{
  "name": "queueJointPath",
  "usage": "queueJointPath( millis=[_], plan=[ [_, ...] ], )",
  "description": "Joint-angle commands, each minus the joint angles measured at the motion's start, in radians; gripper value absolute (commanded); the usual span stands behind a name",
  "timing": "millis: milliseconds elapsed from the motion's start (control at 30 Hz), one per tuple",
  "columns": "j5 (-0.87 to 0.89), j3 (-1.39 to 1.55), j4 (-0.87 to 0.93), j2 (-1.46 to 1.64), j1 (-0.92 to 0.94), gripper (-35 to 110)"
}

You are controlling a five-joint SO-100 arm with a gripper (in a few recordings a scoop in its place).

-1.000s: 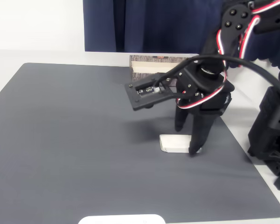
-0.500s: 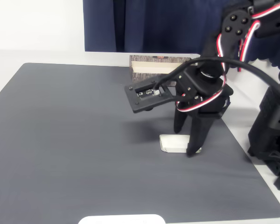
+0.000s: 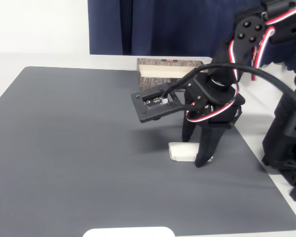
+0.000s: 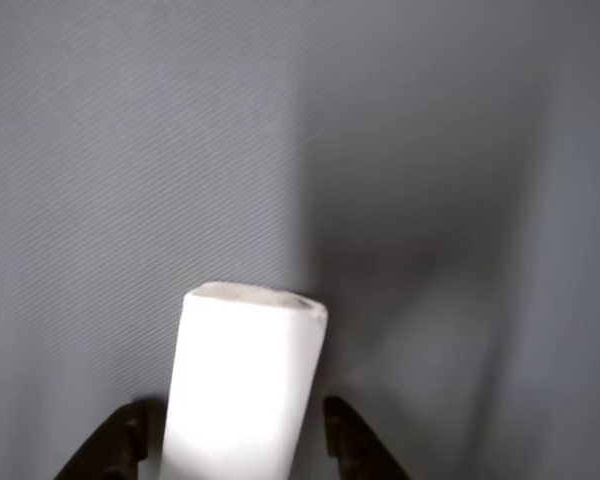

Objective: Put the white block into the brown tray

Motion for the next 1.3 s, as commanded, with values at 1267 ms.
queueJointPath(
  millis=[1267],
  plan=[
    [0.170, -0.216, 0.184, 0.054, -0.080, 14]
  ],
)
